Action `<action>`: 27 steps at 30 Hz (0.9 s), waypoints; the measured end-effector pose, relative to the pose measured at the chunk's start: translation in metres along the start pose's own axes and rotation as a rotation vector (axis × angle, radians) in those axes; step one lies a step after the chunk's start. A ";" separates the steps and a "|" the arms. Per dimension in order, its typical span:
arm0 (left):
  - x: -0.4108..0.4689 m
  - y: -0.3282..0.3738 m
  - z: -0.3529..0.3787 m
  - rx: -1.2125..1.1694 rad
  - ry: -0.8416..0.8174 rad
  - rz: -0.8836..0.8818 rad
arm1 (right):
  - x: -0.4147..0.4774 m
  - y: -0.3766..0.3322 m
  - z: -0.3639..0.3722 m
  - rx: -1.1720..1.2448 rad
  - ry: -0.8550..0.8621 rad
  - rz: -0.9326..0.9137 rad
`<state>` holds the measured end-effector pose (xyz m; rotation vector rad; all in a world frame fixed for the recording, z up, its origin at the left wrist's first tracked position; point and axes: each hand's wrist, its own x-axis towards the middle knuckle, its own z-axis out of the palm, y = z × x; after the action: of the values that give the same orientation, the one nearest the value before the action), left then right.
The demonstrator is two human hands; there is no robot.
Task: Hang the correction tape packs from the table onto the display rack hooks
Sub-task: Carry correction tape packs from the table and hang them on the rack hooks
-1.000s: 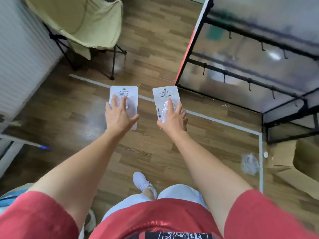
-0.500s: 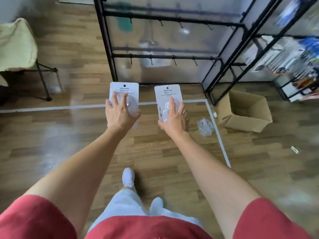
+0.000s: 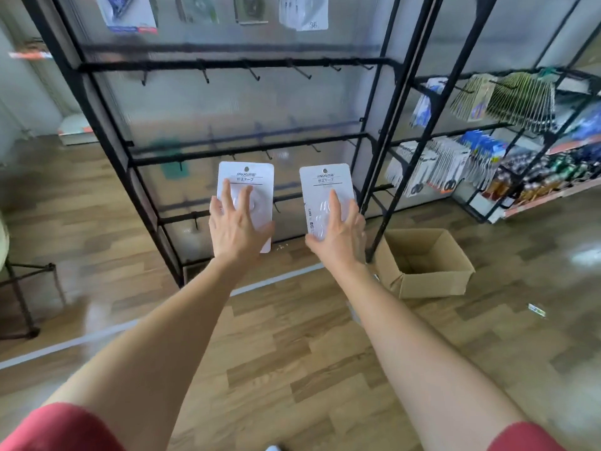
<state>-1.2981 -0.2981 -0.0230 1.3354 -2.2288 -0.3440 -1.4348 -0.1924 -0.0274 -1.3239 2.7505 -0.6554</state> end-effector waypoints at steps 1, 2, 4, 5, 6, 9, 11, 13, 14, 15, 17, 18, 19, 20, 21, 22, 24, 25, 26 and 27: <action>0.014 0.006 -0.002 -0.001 0.014 0.019 | 0.011 -0.002 -0.006 0.001 0.021 0.000; 0.028 0.012 -0.005 -0.004 0.028 0.040 | 0.024 -0.002 -0.011 0.006 0.046 -0.003; 0.057 0.025 -0.009 -0.013 0.058 0.072 | 0.048 -0.004 -0.020 0.014 0.090 -0.011; 0.071 0.030 -0.010 -0.015 0.073 0.081 | 0.060 -0.004 -0.023 0.017 0.105 -0.013; 0.083 0.036 -0.010 -0.010 0.086 0.088 | 0.071 -0.004 -0.026 0.020 0.119 -0.017; 0.118 0.052 -0.005 -0.004 0.112 0.105 | 0.106 -0.001 -0.035 0.055 0.161 -0.027; 0.140 0.065 0.001 -0.009 0.125 0.109 | 0.132 0.004 -0.040 0.075 0.180 -0.035; 0.161 0.080 0.009 -0.010 0.141 0.113 | 0.159 0.012 -0.045 0.091 0.208 -0.044; 0.172 0.087 0.014 -0.018 0.154 0.113 | 0.174 0.017 -0.046 0.098 0.228 -0.053; 0.184 0.095 0.018 -0.029 0.169 0.111 | 0.189 0.022 -0.048 0.104 0.247 -0.066; 0.207 0.110 0.028 -0.049 0.199 0.104 | 0.221 0.033 -0.052 0.112 0.262 -0.094; 0.218 0.118 0.032 -0.056 0.210 0.100 | 0.236 0.038 -0.055 0.122 0.270 -0.109; 0.230 0.126 0.036 -0.061 0.218 0.093 | 0.251 0.042 -0.058 0.136 0.280 -0.126; 0.241 0.133 0.041 -0.066 0.222 0.083 | 0.265 0.046 -0.061 0.148 0.290 -0.145; 0.251 0.140 0.045 -0.074 0.223 0.071 | 0.279 0.050 -0.063 0.151 0.292 -0.165; 0.261 0.146 0.049 -0.082 0.227 0.063 | 0.292 0.054 -0.064 0.149 0.296 -0.186; 0.279 0.157 0.056 -0.088 0.248 0.061 | 0.317 0.060 -0.067 0.154 0.327 -0.219; 0.287 0.162 0.060 -0.081 0.257 0.064 | 0.330 0.062 -0.067 0.160 0.339 -0.224; 0.295 0.165 0.063 -0.071 0.260 0.068 | 0.341 0.064 -0.067 0.166 0.339 -0.222; 0.304 0.168 0.066 -0.067 0.261 0.071 | 0.352 0.065 -0.066 0.169 0.331 -0.218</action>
<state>-1.5755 -0.4857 0.0898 1.1901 -2.0236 -0.2034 -1.7208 -0.3969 0.0654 -1.6181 2.7258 -1.1932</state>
